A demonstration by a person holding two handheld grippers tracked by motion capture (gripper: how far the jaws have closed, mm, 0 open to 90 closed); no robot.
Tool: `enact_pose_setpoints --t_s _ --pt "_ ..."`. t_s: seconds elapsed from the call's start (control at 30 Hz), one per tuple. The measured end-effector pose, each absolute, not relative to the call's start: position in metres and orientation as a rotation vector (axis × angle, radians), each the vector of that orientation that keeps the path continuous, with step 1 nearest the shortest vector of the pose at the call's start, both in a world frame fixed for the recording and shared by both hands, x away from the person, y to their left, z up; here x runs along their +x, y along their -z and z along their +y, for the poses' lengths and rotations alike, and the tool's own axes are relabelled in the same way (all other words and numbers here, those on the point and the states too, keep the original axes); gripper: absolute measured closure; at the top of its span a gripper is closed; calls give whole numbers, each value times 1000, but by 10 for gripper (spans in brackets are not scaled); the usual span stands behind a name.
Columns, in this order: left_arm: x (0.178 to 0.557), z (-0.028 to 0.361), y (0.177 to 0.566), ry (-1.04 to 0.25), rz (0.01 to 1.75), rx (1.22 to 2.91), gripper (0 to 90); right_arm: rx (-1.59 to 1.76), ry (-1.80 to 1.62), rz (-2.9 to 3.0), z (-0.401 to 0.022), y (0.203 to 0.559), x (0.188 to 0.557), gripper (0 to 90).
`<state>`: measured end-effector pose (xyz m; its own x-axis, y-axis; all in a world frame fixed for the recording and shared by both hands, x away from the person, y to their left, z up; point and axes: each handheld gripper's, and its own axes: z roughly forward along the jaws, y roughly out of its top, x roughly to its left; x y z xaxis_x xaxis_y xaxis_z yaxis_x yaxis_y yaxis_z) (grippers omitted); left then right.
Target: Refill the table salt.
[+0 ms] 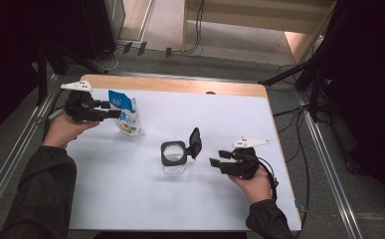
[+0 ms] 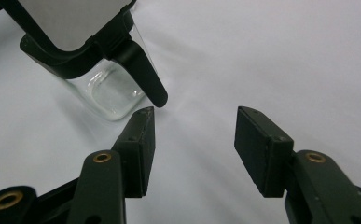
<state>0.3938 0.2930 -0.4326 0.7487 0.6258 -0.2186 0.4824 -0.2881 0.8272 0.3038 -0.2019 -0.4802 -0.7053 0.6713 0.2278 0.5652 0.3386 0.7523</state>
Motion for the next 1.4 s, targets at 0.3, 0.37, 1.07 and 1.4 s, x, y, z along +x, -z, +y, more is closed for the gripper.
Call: enact_pose_setpoints --t_s 0.3,0.37,1.07,1.4 --pt "399 278 441 -170 799 1974 625 1148 -1327 2461 -203 481 301 495" --pt "397 279 440 -154 785 1983 703 1136 -1325 2466 -201 481 301 494" --pt "381 271 434 -137 777 1965 788 1103 -1321 2503 -188 483 308 496" --pt "377 265 430 -102 827 1966 900 1078 -1366 2501 -185 481 302 517"
